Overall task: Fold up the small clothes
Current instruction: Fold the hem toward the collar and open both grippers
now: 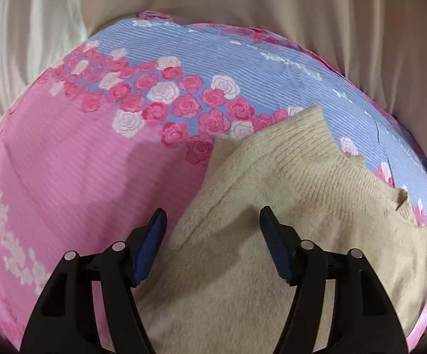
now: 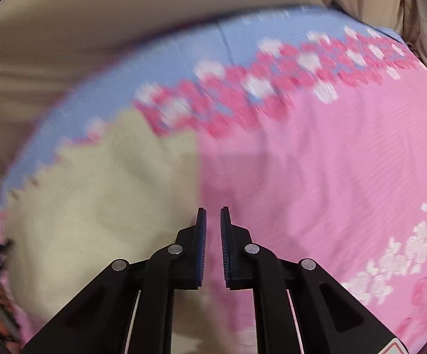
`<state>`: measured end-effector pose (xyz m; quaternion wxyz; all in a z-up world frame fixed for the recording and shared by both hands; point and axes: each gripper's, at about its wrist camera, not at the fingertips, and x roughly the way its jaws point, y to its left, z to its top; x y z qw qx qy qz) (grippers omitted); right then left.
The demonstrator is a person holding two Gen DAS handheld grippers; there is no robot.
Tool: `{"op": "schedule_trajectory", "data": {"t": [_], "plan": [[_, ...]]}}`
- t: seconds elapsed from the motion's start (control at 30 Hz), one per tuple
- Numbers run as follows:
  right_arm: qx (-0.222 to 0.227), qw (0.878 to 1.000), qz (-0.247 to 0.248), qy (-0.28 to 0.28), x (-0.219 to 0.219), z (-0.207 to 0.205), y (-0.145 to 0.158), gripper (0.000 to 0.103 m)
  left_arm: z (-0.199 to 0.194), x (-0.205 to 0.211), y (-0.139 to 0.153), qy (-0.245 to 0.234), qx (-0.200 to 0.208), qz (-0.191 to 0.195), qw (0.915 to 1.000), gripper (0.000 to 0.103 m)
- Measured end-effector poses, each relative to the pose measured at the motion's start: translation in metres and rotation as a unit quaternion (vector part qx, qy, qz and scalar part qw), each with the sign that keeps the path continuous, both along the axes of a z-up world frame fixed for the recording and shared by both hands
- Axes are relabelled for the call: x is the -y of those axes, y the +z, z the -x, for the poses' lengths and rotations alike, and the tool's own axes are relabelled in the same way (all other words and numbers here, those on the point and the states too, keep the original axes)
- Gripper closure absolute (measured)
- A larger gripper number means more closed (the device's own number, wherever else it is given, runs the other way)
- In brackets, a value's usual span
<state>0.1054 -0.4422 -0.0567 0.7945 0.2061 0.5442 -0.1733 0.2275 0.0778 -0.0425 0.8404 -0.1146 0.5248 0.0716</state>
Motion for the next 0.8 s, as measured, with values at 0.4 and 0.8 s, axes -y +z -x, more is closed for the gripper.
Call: {"op": "schedule_trajectory", "data": {"t": [0.4,0.8], "plan": [[0.02,0.997,-0.041,0.068,-0.053,-0.019,-0.003,0.103,0.031,0.039,-0.017,-0.051,-0.007,-0.019,0.9985,0.034],[0.001,0.992,-0.12,0.031,-0.032,0.063,-0.007,0.032,0.095,-0.051,-0.016,0.088,-0.024,0.145,0.9852,0.027]]}}
